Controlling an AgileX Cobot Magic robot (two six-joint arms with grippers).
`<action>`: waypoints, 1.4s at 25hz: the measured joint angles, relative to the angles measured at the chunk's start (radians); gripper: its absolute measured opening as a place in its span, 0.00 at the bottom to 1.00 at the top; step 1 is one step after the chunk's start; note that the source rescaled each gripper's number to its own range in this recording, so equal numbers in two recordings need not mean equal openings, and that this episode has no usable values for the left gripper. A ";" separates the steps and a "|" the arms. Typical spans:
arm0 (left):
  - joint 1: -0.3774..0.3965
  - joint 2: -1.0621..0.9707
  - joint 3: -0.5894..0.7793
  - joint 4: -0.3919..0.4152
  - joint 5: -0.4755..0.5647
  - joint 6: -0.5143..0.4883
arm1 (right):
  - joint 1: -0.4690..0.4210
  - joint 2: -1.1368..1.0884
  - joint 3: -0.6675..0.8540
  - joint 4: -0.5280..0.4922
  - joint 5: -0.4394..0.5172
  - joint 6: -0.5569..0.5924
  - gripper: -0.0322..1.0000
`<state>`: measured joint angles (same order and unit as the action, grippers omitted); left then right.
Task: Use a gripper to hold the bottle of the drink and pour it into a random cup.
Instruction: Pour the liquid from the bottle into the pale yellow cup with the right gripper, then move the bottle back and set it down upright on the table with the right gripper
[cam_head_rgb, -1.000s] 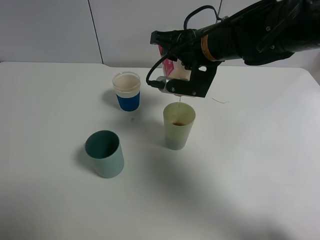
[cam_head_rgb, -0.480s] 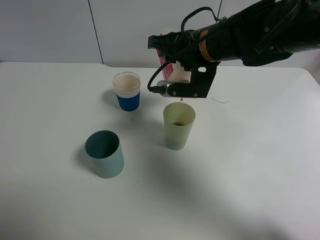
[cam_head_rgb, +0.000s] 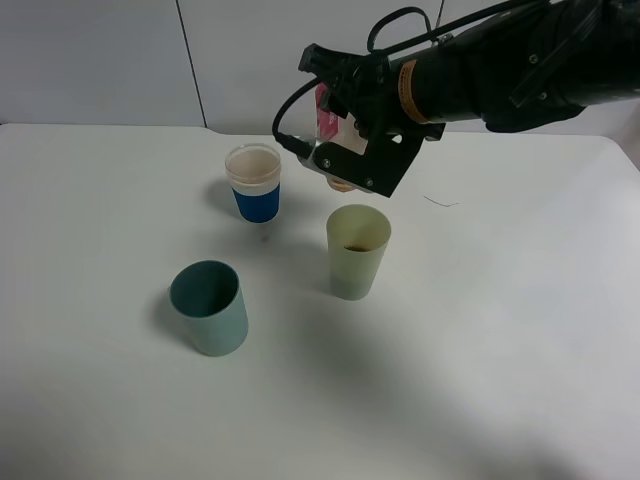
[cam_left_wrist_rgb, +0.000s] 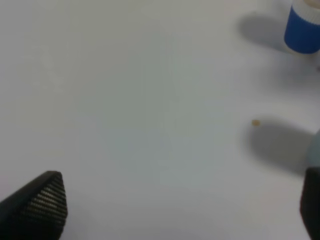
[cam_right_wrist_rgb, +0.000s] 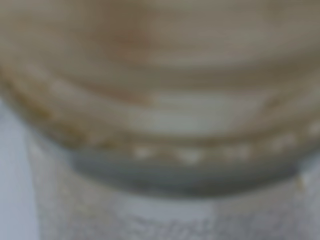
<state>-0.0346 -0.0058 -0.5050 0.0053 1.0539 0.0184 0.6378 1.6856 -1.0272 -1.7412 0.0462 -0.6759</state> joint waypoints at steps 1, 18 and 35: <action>0.000 0.000 0.000 0.000 0.000 0.000 | 0.000 0.000 0.000 0.000 0.000 0.020 0.03; 0.000 0.000 0.000 0.000 0.000 0.000 | 0.000 0.000 0.000 -0.001 0.002 0.283 0.03; 0.000 0.000 0.000 0.000 0.000 0.000 | -0.058 0.000 0.000 0.005 -0.060 1.292 0.03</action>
<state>-0.0346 -0.0058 -0.5050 0.0053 1.0535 0.0184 0.5800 1.6856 -1.0272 -1.7363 -0.0136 0.6165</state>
